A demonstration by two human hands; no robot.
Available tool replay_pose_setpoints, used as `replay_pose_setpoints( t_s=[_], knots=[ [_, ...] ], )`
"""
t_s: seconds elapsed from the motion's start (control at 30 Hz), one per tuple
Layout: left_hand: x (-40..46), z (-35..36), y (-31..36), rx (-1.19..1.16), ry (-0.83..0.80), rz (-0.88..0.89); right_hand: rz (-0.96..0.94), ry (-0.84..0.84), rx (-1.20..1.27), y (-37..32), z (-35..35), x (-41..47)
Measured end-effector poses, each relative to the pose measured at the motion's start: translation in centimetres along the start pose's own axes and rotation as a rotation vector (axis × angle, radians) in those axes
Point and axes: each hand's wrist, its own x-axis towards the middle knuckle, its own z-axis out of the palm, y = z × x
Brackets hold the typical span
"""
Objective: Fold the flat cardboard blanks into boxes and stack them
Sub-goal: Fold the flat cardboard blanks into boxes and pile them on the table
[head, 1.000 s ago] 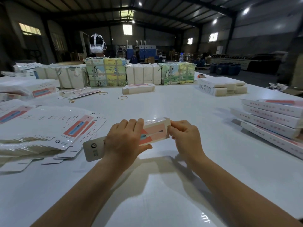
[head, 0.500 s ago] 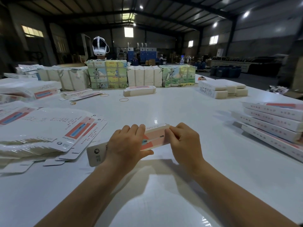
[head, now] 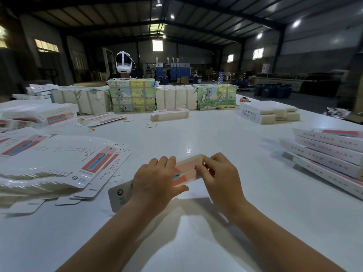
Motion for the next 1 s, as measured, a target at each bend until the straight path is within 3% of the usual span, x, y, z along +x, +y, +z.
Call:
replay_pose_setpoints(
  t_s=[0.1,0.23,0.4,0.47,0.6,0.7,0.83,1.0],
  knots=[
    [0.0,0.3,-0.2,-0.054,0.01,-0.109,0.129,0.035,0.182,-0.2,0.1,0.0],
    [0.0,0.4,-0.3,-0.1,0.035,-0.116,0.084,0.065,0.184,-0.4,0.3,-0.5],
    [0.1,0.5,-1.7,-0.008,-0.052,-0.089,0.082,-0.101,0.078,0.0,0.5,-0.3],
    [0.3,0.7,-2.1,-0.036,-0.068,-0.068,-0.015,-0.203,-0.062,0.0,0.7,-0.4],
    [0.0,1.1,-2.0,-0.094,-0.101,0.095,-0.381,-0.381,-0.314,0.0,0.9,-0.6],
    [0.0,1.7,-2.2,-0.102,-0.011,0.192,-0.41,-0.431,-0.419,0.5,0.6,0.1],
    [0.3,2.4,-3.1,-0.065,0.153,0.179,-0.135,-0.317,-0.451,2.2,-3.1,3.8],
    [0.0,5.8,-3.5,-0.234,0.0,0.062,0.121,0.087,-0.409,7.6,-13.8,8.8]
  ],
)
